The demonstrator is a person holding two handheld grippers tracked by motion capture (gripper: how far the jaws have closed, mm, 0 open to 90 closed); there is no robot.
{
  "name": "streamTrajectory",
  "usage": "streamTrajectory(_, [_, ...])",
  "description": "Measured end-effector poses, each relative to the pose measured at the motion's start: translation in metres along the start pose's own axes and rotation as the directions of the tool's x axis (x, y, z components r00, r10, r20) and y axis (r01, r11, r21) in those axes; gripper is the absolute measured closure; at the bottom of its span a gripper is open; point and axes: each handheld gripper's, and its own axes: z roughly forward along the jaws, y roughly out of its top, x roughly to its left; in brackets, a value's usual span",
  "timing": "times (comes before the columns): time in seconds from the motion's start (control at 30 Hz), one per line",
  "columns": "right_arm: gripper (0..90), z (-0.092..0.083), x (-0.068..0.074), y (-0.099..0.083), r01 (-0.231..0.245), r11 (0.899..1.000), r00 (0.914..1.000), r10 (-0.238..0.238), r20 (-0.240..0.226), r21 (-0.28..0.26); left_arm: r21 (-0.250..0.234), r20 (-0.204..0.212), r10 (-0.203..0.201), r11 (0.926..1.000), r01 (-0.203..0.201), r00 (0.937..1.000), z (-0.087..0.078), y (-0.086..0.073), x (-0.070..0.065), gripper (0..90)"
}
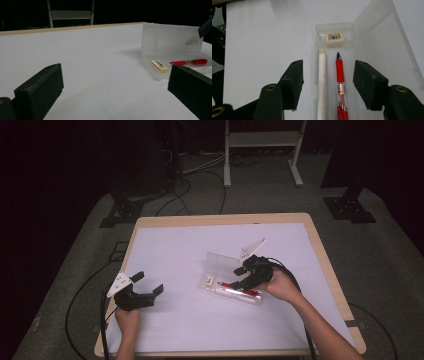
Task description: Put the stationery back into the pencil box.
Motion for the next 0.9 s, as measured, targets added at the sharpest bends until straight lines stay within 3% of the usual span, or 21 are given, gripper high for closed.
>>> streamTrajectory(0.9, [38.0, -0.022, 0.001, -0.033, -0.05, 0.999, 0.9983, 0.05, 0.029, -0.023, 0.002, 0.0, 0.0, 1.0, 0.0, 1.0, 0.0, 0.0, 0.0, 0.0])
